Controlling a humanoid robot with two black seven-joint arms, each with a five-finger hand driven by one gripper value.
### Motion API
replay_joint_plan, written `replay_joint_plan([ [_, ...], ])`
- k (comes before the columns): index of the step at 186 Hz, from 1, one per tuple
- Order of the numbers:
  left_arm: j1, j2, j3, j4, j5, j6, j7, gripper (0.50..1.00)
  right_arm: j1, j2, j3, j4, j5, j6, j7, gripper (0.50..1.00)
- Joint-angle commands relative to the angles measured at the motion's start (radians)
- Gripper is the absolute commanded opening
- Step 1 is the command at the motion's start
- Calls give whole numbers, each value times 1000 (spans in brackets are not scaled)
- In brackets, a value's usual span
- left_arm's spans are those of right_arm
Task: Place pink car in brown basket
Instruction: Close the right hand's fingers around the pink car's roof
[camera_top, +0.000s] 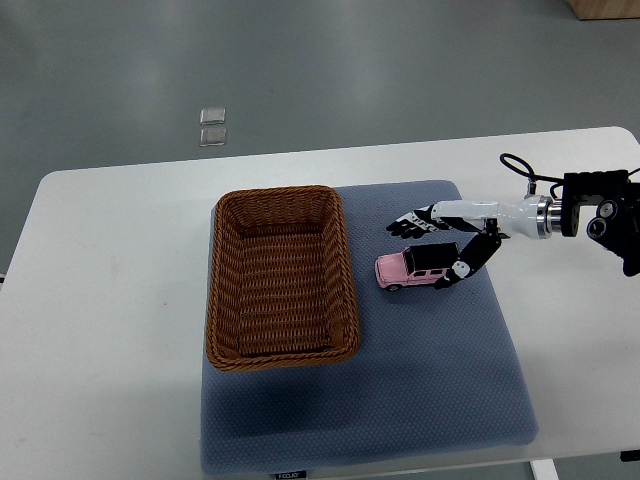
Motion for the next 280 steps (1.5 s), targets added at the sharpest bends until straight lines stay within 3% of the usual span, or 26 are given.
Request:
replay_joint_plan([
  [1, 0, 0, 0, 0, 1, 0, 0, 1000, -7, 2, -23, 0, 0, -55, 2, 919],
  [20, 0, 0, 0, 0, 1, 0, 0, 1000, -11, 2, -24, -2, -2, -107, 20, 919],
  [70, 0, 0, 0, 0, 1, 0, 0, 1000, -27, 12, -38, -2, -17, -156, 22, 915],
  [118, 0, 0, 1, 0, -1, 0, 0, 1000, -25, 29, -143, -11, -23, -294, 24, 909],
  [165, 0, 0, 0, 0, 1, 0, 0, 1000, -25, 43, -146, -15, -23, -302, 24, 901],
  [203, 0, 0, 0, 0, -1, 0, 0, 1000, -24, 52, -146, -26, -23, -303, 24, 795],
  [264, 0, 0, 0, 0, 1, 0, 0, 1000, -15, 49, -144, -34, -23, -303, 24, 754],
  [280, 0, 0, 0, 0, -1, 0, 0, 1000, -13, 49, -143, -43, -22, -303, 24, 703],
])
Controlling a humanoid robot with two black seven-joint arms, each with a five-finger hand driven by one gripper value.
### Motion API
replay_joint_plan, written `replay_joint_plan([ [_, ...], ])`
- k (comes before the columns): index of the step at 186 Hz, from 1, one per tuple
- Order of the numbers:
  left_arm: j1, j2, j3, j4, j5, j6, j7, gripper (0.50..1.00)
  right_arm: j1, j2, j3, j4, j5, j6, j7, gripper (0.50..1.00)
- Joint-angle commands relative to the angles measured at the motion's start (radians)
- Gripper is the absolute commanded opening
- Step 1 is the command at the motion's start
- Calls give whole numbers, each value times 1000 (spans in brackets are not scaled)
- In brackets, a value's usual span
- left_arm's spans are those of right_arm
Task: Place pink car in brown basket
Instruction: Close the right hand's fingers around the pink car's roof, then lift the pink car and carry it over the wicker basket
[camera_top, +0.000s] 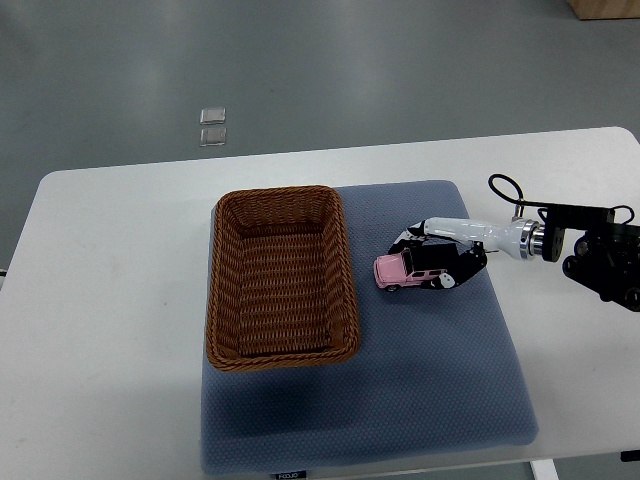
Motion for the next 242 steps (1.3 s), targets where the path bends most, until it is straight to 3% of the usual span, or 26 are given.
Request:
replay_joint_plan([
  [1, 0, 0, 0, 0, 0, 0, 0, 1000, 2, -1, 1, -10, 2, 0, 0, 693],
  [77, 0, 0, 0, 0, -1, 0, 0, 1000, 4, -4, 15, -12, 5, 2, 0, 500],
  [242, 0, 0, 0, 0, 0, 0, 0, 1000, 19, -1, 142, -65, 146, 12, 0, 500],
])
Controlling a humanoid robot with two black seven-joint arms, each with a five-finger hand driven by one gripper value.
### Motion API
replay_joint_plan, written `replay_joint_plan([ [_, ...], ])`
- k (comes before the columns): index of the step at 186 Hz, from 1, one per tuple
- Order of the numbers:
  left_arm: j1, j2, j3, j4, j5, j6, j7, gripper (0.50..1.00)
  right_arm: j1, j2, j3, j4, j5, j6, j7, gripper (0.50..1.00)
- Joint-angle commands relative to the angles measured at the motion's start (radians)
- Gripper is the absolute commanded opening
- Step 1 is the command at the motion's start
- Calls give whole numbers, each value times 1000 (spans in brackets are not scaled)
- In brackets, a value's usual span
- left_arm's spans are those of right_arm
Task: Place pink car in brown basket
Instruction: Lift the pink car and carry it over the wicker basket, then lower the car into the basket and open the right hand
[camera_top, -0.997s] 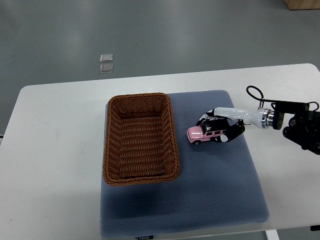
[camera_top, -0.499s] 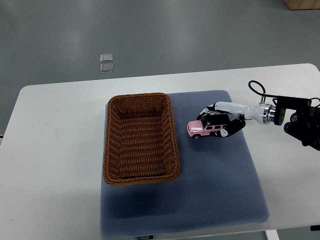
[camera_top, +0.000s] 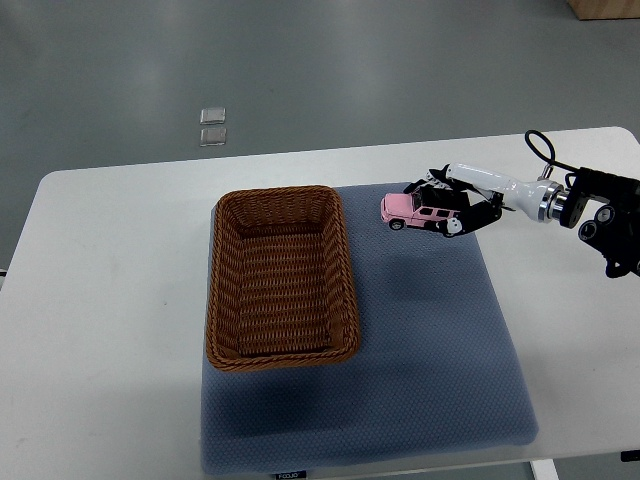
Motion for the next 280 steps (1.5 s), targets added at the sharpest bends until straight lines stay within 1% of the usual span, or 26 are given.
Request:
replay_joint_plan([
  [1, 0, 0, 0, 0, 0, 0, 0, 1000, 1, 4, 7, 4, 9, 3, 0, 500],
  [18, 0, 0, 0, 0, -1, 0, 0, 1000, 7, 7, 7, 15, 11, 6, 0, 500],
  [35, 0, 0, 0, 0, -1, 0, 0, 1000, 48, 47, 4, 21, 9, 9, 0, 500],
  [64, 0, 0, 0, 0, 0, 0, 0, 1000, 103, 75, -2, 25, 5, 10, 0, 500],
  [84, 0, 0, 0, 0, 0, 0, 0, 1000, 137, 112, -13, 25, -6, 10, 0, 500],
  [96, 0, 0, 0, 0, 0, 0, 0, 1000, 157, 130, -14, 25, -14, 24, 0, 500],
  [132, 0, 0, 0, 0, 0, 0, 0, 1000, 202, 202, -14, 28, -57, 102, 0, 500],
  [176, 0, 0, 0, 0, -1, 0, 0, 1000, 214, 293, -31, 39, -92, 151, 0, 500],
  [198, 0, 0, 0, 0, 0, 0, 0, 1000, 219, 336, -68, 39, -100, 150, 0, 500],
  [236, 0, 0, 0, 0, 0, 0, 0, 1000, 217, 405, -119, 22, -109, 122, 0, 500],
  [261, 0, 0, 0, 0, -1, 0, 0, 1000, 211, 432, -117, -10, -109, 113, 0, 500],
  [280, 0, 0, 0, 0, 0, 0, 0, 1000, 209, 434, -115, -28, -97, 124, 0, 500],
])
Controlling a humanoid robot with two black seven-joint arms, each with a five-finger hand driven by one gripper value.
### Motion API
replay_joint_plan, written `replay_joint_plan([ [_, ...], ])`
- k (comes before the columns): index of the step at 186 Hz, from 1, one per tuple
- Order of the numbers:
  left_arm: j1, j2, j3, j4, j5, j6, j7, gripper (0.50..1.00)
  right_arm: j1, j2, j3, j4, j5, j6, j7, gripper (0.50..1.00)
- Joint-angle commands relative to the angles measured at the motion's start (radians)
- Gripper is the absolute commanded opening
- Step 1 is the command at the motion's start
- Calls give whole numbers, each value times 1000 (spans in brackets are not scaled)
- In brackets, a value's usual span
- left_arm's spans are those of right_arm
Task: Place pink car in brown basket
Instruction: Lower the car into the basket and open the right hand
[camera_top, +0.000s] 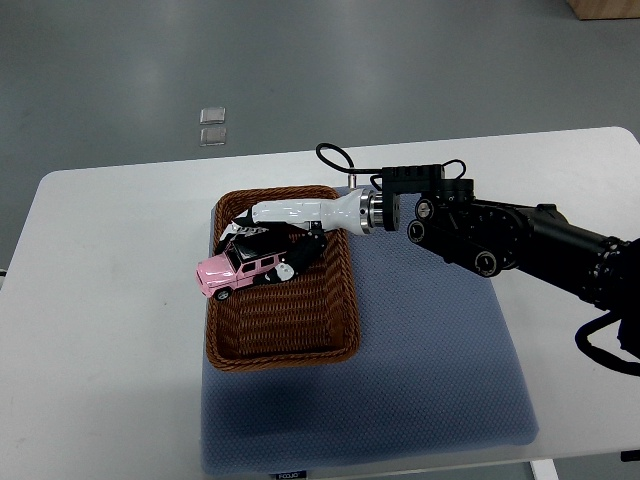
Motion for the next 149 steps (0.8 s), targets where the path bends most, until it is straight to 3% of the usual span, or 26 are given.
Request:
replay_joint_plan([
  [1, 0, 0, 2, 0, -1, 0, 0, 1000, -2, 5, 2, -19, 13, 9, 0, 500],
  [49, 0, 0, 0, 0, 0, 0, 0, 1000, -33, -7, 20, -20, 61, 27, 0, 500],
  [67, 0, 0, 2, 0, 0, 0, 0, 1000, -44, -10, 20, -20, 99, 26, 0, 631],
  [80, 0, 0, 0, 0, 0, 0, 0, 1000, -51, -20, 23, -20, 133, 27, 0, 852],
  [86, 0, 0, 0, 0, 0, 0, 0, 1000, -50, -23, 23, -20, 144, 30, 0, 893],
  [149, 0, 0, 0, 0, 0, 0, 0, 1000, -47, -63, 34, -20, 159, 18, 0, 903],
])
